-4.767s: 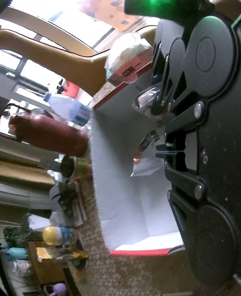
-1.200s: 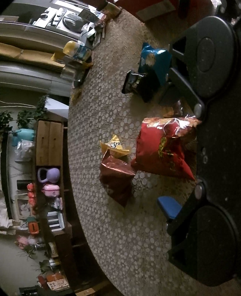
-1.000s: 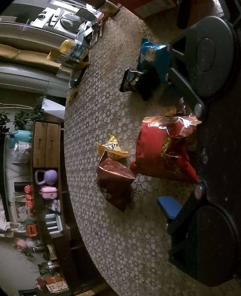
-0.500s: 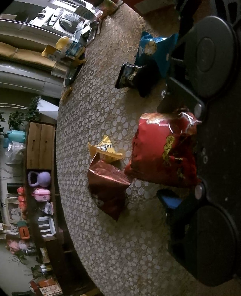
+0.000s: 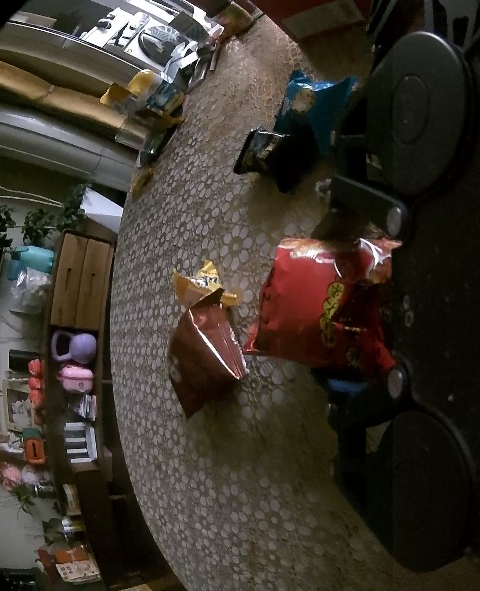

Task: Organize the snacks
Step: 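Grasp the red chip bag with the left tool while the right tool grasps the brown round snack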

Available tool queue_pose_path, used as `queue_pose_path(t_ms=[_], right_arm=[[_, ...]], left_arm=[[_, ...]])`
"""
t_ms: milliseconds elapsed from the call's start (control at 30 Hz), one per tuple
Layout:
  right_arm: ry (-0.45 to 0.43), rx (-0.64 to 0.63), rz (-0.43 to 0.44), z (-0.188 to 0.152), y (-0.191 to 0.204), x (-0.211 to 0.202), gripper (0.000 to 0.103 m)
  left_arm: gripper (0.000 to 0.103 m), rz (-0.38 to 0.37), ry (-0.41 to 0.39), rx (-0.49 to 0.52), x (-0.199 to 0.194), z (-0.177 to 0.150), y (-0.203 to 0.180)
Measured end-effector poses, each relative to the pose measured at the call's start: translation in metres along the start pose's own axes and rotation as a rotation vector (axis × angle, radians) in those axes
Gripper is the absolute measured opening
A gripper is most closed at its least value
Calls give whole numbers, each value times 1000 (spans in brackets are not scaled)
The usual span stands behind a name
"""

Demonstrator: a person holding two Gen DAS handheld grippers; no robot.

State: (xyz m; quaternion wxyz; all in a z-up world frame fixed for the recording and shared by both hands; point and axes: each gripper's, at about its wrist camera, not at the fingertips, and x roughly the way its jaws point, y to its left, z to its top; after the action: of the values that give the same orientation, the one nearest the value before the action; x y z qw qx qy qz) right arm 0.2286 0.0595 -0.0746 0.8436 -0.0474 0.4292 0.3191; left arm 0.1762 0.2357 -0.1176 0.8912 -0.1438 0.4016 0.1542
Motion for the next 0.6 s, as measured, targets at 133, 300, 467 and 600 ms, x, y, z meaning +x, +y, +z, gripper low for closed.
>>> queue_pose_path(t_ms=[133,300,467,600], right_arm=[[-8,7,10,-3,0,-11,56],[-30,20,24,-8,-2,-33,56],[-55,23,29,-12,-5,-60,56],[-84,29,25,-14,-10,-86,56]], left_arm=[[68,-16,0,-13,-11,-4,2],[68,-34,1,-25,-31,-8,0],[68,-63,-12,-15,-57,-13,-10],[68,-98,-20,-6,-76,-14,-23]])
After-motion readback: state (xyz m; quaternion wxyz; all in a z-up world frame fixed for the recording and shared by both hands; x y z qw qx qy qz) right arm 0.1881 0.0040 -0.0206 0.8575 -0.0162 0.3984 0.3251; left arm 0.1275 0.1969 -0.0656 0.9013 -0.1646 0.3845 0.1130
